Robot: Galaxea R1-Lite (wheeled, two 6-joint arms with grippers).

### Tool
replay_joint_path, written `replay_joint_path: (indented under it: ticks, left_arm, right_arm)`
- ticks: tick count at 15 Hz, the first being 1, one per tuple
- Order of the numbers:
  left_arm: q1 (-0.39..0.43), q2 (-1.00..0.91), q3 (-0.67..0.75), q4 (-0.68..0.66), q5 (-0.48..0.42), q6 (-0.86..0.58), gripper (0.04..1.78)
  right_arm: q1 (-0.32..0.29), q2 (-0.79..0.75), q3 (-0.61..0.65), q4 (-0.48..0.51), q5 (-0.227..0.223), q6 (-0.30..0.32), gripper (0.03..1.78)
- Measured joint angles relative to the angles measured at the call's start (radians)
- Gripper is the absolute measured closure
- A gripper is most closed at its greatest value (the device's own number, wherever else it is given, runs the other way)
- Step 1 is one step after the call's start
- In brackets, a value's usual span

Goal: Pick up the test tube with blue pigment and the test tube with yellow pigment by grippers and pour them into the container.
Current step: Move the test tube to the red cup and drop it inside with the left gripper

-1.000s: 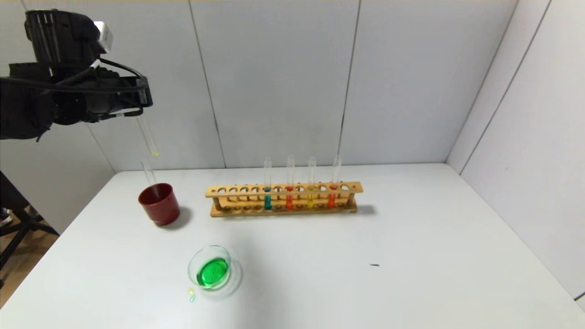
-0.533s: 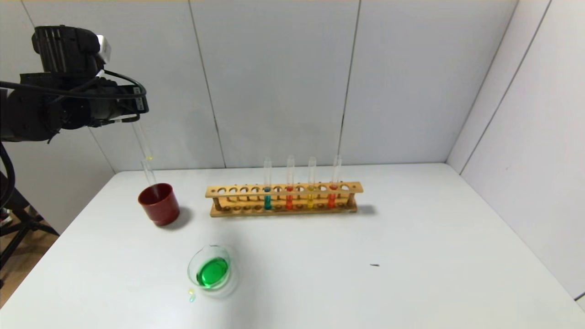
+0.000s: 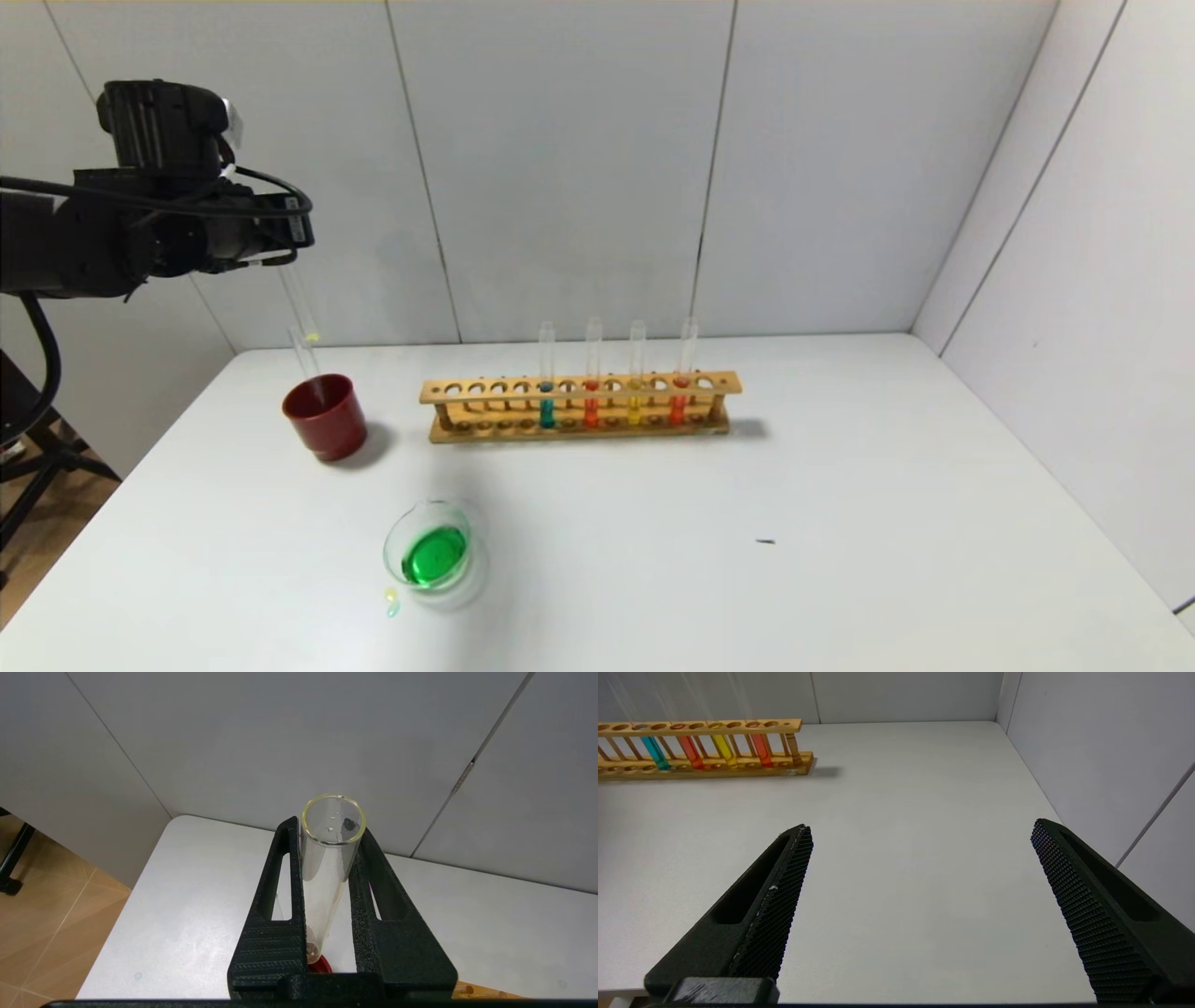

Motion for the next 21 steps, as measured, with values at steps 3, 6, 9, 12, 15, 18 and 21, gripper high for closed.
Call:
replay_joint_path:
  ticks: [3,6,9,12,15,18,21]
  left_arm:
    - [0.015,0.050,-0.021,0.003,-0.001,-0.016,1.51]
    - [0.031,0.098,-0.045,0.035,-0.004,-0.025,1.51]
    - [0.031,0.119,-0.047,0.065,-0.005,-0.034,1.51]
    - [0.028,0.139,-0.047,0.070,-0.005,-0.045,1.51]
    - [0.020,0.151,-0.046,0.089,-0.005,-0.049,1.51]
    - [0.018,0.170,-0.047,0.098,-0.004,-0.048,1.51]
    - [0.018,0.189,-0.057,0.141,-0.003,-0.046,1.51]
  right_arm:
    - [0.000,0.000,0.000,0.000,0.000,0.000,0.10]
    - [0.000,0.000,0.000,0.000,0.000,0.000,0.10]
    - [0.000,0.000,0.000,0.000,0.000,0.000,0.10]
    - [0.000,0.000,0.000,0.000,0.000,0.000,0.10]
    - [0.000,0.000,0.000,0.000,0.000,0.000,0.10]
    - [0.000,0.000,0.000,0.000,0.000,0.000,0.10]
    - [0.000,0.000,0.000,0.000,0.000,0.000,0.10]
